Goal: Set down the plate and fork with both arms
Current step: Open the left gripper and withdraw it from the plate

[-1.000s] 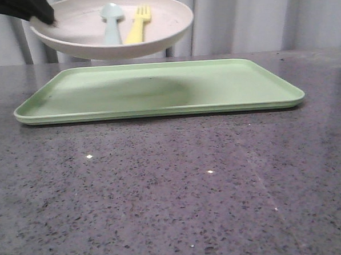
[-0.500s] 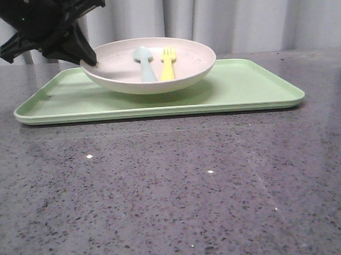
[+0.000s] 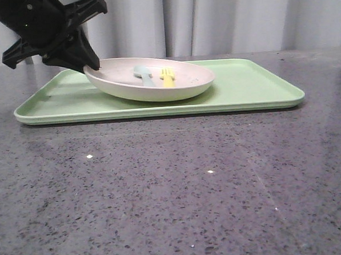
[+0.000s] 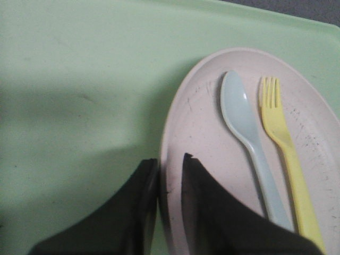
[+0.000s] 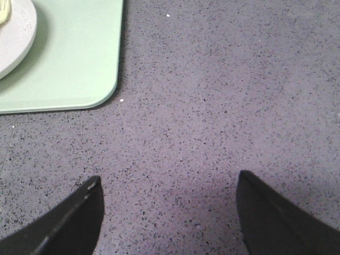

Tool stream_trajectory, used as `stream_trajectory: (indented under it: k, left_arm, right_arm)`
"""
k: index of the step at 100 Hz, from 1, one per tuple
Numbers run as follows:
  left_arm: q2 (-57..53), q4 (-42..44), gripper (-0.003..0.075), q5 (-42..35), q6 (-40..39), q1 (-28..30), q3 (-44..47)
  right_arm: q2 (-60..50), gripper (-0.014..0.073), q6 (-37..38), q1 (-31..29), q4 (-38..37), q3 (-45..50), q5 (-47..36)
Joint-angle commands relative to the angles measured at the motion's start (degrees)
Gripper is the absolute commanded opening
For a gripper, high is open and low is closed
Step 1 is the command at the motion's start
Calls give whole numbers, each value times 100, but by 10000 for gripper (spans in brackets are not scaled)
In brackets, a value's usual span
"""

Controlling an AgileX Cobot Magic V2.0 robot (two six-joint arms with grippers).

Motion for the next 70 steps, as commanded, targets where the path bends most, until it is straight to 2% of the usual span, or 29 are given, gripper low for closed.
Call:
stream_trajectory:
  k: [1,11,40,53,70]
  left_arm:
    - [-254,-63,228,-92,-66,-40,-208]
    - [-265,-54,276,-71,-66,-40,-208]
    - [-631,356,273,-41,-66,-40,-197]
    - [-1050,783,273,213,-66,-40,-147]
    - [-1784,1186,273,174,-66,-40,181]
  right_arm:
    - [39,528,-53,15,4,-224,-323]
    - [39,528,-53,15,4,-224,-323]
    - [39,528,-53,15,9,-224,-530]
    - [39,528,-53,15,22,-224,-593]
    - [51,528,-53,15,52,-229,-575]
